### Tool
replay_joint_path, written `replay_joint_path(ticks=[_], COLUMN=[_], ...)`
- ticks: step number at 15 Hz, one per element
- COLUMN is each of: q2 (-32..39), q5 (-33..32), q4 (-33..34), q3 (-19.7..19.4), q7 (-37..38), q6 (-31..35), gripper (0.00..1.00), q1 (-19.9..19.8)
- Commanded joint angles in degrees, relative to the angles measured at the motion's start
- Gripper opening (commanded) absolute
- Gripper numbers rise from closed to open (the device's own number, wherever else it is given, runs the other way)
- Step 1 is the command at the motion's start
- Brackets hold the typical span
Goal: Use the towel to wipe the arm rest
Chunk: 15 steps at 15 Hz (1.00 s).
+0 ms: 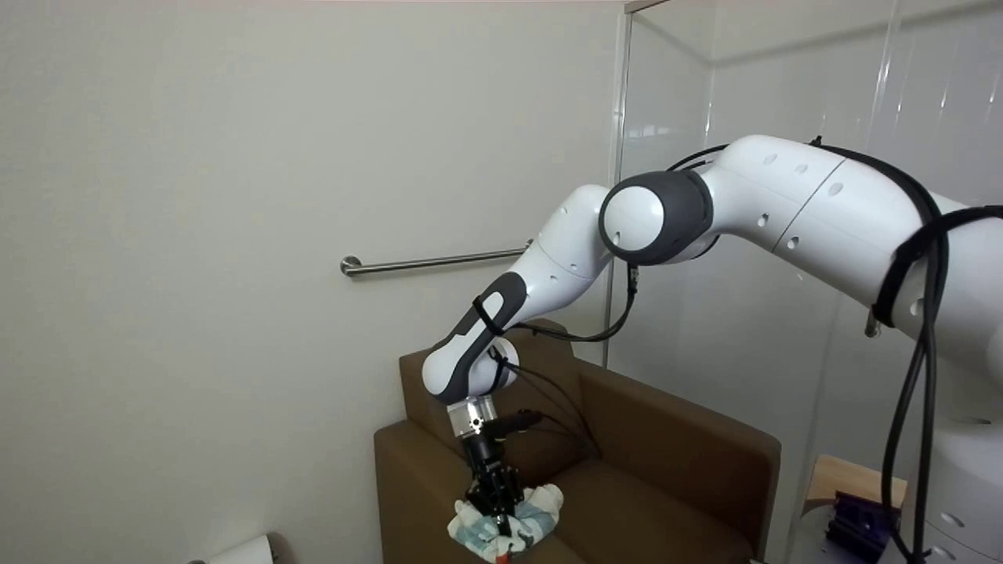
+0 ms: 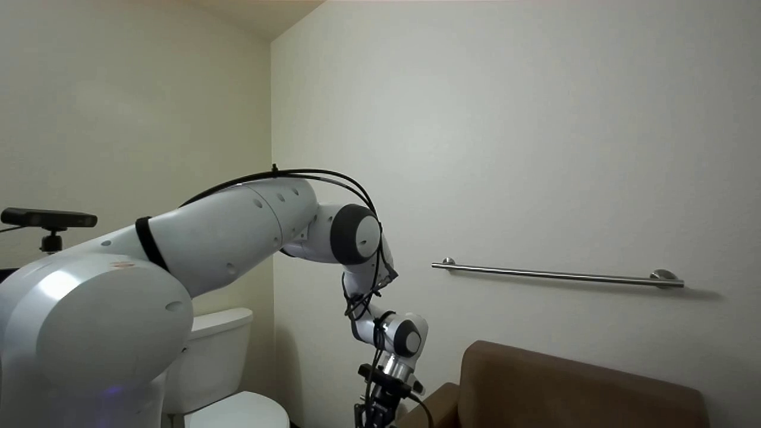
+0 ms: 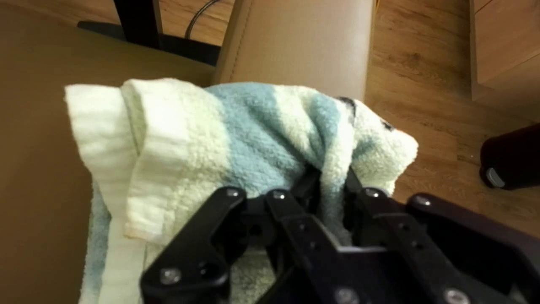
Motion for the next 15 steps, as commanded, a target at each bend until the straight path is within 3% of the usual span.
replay_joint_path(ticks=[1,8,13,15], q2=[6.13,14.55,17.33,16.77], q5=[-2.08,-2.43,-1.48,-1.57], q4=[12.52,32.07,39.19,38.61], q3=[-1.0,0.46,2.4,3.12], q7=[-1.71,-5.72,-12.27,-15.06], q6=[1.84,-1.26,-5.98,-8.43], gripper=[0.08,0.08,0.08,0.08], q1=[0.86,-0.08,-1.33,-1.6])
